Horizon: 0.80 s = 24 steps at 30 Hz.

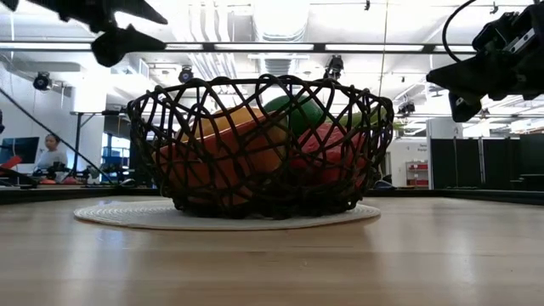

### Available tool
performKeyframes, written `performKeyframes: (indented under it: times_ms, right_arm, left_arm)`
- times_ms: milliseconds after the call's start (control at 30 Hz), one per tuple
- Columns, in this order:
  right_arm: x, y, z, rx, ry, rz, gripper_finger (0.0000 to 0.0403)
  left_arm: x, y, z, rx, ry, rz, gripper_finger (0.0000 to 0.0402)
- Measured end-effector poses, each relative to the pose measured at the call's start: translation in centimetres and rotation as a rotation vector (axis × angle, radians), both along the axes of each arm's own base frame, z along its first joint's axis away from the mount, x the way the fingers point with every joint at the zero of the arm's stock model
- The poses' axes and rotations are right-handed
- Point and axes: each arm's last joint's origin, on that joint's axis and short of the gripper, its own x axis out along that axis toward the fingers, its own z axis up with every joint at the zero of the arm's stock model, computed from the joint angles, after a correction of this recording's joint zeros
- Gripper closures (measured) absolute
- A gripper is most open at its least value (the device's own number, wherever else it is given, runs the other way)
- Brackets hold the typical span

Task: Build produce basket
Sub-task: Return to Home Position

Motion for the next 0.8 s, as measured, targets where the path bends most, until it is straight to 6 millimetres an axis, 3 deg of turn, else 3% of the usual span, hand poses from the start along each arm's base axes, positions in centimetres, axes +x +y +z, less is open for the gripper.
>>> performKeyframes:
  times_ms: [467, 567, 800]
  right_arm:
    - [0.0, 0.0, 0.0, -0.002, 0.001, -0.002, 0.0394]
    - [0.0, 0.0, 0.0, -0.002, 0.001, -0.002, 0.0394]
    - [0.0, 0.0, 0.0, -0.002, 0.006, -0.003, 0.0394]
  left_arm:
    - [-5.8, 0.1, -3.8, 0.179, -0.16, -0.001, 0.0381]
    - [-6.8, 0.1, -5.0, 0.217, -0.203, -0.003, 0.0396]
    - [-5.3, -0.1, -6.0, 0.338, -0.181, -0.099, 0.04]
